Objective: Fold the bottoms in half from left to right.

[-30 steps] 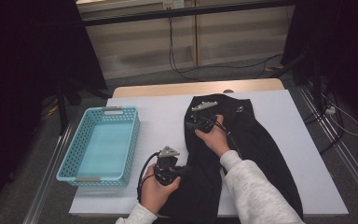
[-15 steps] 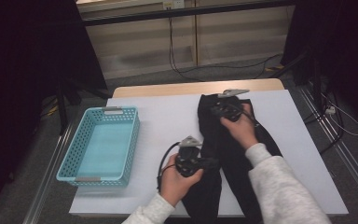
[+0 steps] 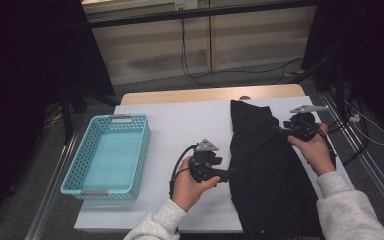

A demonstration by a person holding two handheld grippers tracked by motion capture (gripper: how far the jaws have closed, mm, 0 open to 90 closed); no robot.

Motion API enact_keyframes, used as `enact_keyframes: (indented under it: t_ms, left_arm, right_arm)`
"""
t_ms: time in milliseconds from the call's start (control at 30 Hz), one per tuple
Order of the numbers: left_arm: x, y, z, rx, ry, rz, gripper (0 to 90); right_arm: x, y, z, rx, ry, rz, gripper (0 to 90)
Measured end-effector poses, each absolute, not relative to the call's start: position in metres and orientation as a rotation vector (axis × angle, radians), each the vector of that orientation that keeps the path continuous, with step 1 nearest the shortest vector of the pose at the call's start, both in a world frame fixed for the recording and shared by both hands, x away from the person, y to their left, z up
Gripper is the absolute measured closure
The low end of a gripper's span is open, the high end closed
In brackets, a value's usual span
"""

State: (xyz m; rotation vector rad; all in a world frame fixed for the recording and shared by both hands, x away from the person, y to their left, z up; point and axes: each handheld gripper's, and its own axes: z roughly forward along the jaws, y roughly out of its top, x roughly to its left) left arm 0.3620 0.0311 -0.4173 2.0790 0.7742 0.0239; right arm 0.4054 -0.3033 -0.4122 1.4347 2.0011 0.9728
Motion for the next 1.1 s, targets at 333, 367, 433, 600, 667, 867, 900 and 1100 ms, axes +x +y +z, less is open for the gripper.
enact_keyframes:
  t_ms: [333,367,433,600,667,867,900,1100]
  left_arm:
    - [0.371,0.074,-0.435,2.113,0.848,0.086,21.5]
    - [0.372,0.077,-0.436,2.118,0.847,0.09,21.0]
    - [0.372,0.081,-0.437,2.134,0.844,0.1,20.5]
    - [0.375,0.087,-0.441,2.141,0.856,0.12,19.1]
    - [0.376,0.088,-0.441,2.155,0.847,0.121,18.7]
    - [0.379,0.089,-0.441,2.155,0.848,0.134,17.5]
    - [0.379,0.089,-0.441,2.149,0.859,0.135,17.0]
    - [0.381,0.091,-0.441,2.166,0.856,0.135,16.8]
  right_arm:
    - [0.363,-0.283,-0.423,1.363,2.035,0.978,35.8]
    - [0.361,-0.283,-0.424,1.37,2.033,0.983,35.7]
    - [0.354,-0.283,-0.426,1.362,2.031,0.971,35.5]
    - [0.337,-0.288,-0.431,1.385,2.008,1.009,35.5]
    - [0.332,-0.29,-0.433,1.396,2.024,1.001,35.5]
    - [0.32,-0.291,-0.441,1.397,2.049,0.996,37.8]
    - [0.319,-0.291,-0.442,1.4,2.052,0.988,37.8]
    - [0.307,-0.29,-0.447,1.397,2.072,0.974,40.5]
